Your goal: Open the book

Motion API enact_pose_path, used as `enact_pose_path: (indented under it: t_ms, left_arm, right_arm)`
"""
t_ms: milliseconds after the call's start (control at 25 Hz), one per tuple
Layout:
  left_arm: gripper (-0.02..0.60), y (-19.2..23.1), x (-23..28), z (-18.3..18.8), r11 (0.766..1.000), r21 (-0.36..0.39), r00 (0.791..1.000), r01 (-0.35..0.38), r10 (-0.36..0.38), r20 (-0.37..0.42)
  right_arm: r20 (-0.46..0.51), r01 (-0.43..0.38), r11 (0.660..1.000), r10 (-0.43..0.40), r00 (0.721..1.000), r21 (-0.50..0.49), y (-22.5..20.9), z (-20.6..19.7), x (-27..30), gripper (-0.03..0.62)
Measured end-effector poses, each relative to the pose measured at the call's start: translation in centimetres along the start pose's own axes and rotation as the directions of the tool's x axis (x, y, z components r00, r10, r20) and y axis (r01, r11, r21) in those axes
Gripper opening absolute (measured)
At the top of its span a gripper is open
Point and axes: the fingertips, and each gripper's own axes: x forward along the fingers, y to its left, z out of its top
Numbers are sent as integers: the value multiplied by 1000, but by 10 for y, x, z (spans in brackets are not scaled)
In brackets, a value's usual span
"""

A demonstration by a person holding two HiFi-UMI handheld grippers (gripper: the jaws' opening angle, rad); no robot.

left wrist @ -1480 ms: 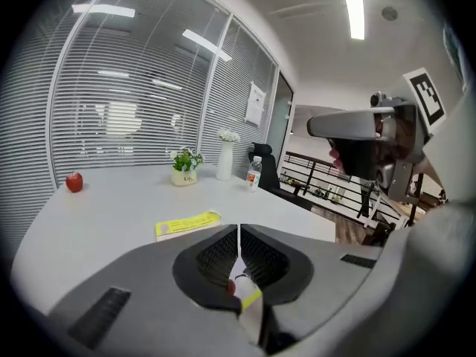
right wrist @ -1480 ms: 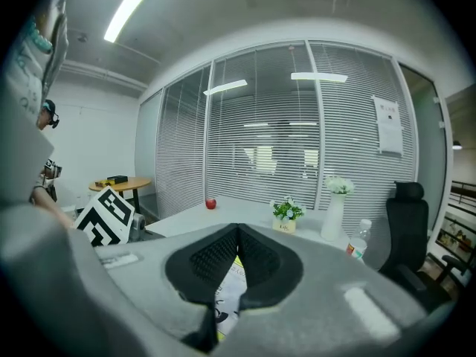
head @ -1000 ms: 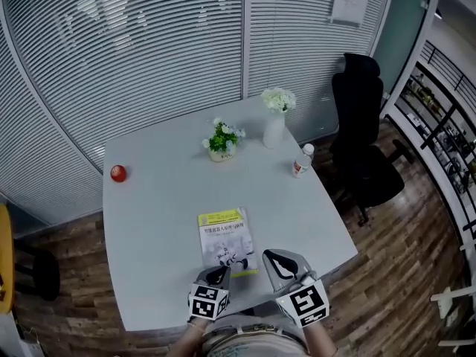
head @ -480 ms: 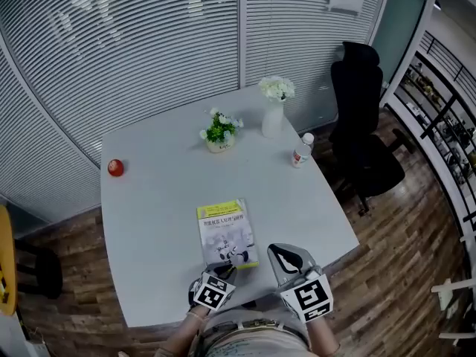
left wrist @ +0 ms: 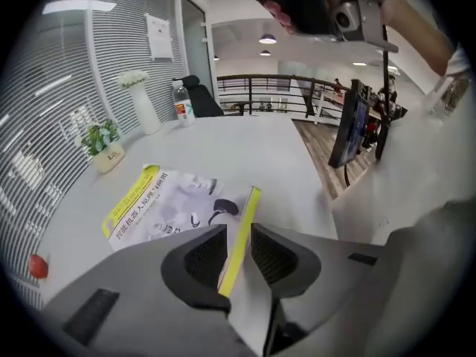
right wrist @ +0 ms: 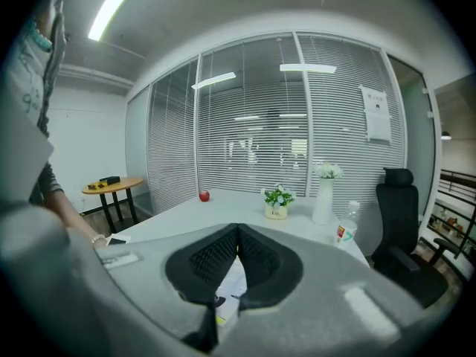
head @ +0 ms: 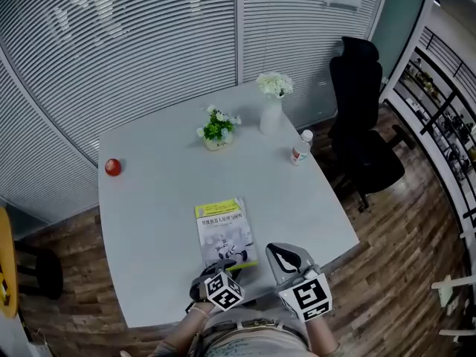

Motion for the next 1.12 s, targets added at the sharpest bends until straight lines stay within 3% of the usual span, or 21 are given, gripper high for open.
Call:
enact_pose_path:
  t_ms: [240, 520, 1120]
  left_arm:
    - [100, -7, 16, 3, 990, 141, 999, 18, -12, -44]
    - [100, -12, 29, 5, 976, 214, 997, 42, -26, -75]
    - [100, -10, 24, 11, 981, 183, 997, 68, -59, -55]
  right_arm:
    - [-26, 15, 1000, -15, 1000, 0, -6, 2, -2, 3]
    - [-48, 52, 998, -51, 998, 31, -17, -11, -12, 3]
    - [-6, 91, 995, -91, 996, 36, -30, -11, -19, 3]
